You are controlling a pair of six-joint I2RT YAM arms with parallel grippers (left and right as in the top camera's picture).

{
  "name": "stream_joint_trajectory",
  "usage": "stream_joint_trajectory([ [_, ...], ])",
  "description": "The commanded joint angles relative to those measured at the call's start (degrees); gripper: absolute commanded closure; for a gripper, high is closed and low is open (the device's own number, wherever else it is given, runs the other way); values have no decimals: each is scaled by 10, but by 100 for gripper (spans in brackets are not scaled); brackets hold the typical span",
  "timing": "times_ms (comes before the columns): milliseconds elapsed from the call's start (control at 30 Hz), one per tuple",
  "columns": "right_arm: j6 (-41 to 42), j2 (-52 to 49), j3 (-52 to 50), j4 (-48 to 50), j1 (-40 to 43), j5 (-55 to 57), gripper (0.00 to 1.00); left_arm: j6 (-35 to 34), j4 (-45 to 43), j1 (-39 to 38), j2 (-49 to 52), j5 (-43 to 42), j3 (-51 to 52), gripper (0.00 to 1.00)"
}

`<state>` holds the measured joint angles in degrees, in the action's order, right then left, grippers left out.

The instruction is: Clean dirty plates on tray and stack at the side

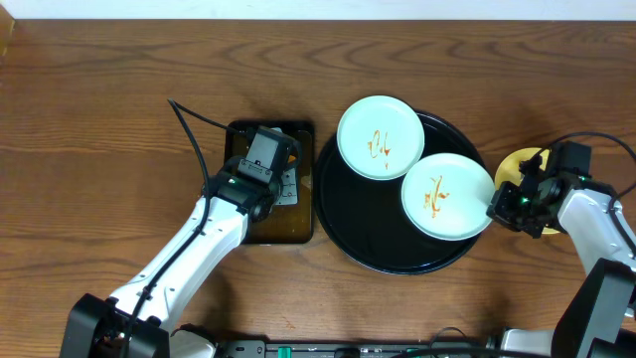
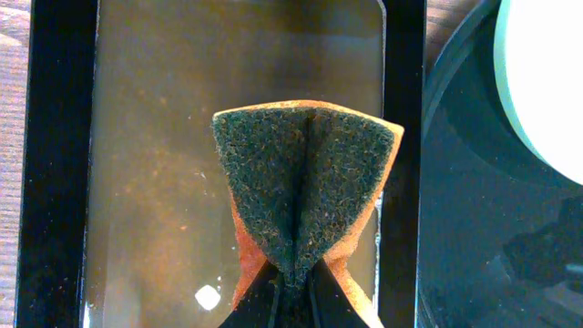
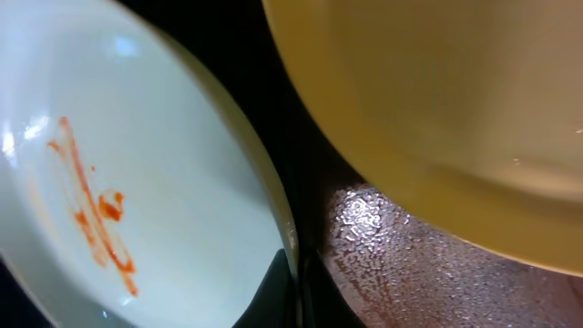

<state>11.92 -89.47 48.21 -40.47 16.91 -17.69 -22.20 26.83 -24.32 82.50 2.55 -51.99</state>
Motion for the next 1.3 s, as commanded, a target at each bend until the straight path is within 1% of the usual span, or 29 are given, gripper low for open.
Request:
stream_joint_trajectory([
  [0,0,0,-1,-5,-6,-23,99,7,1,2,0,10,5,92],
  [200,-4,7,-1,-27,-12,-26,99,7,1,2,0,10,5,92],
  [367,-4,43,-1,-37,-33,-39,99,7,1,2,0,10,5,92],
  [533,3,86,-1,-39,-85,-36,99,7,1,2,0,9,5,92],
  [733,35,86,-9,-39,-161,13,99,7,1,1,0,9,5,92],
  [833,56,86,-20,-33,-204,31,99,7,-1,1,0,-19,5,92],
  [1067,114,85,-46,-2,-268,74,99,8,-15,-8,0,-108,5,92],
  [1167,133,85,-61,19,-283,78,99,8,-26,-28,0,-144,5,92],
  [1267,141,85,-70,32,-294,80,99,7,-42,-63,1,-146,5,92],
])
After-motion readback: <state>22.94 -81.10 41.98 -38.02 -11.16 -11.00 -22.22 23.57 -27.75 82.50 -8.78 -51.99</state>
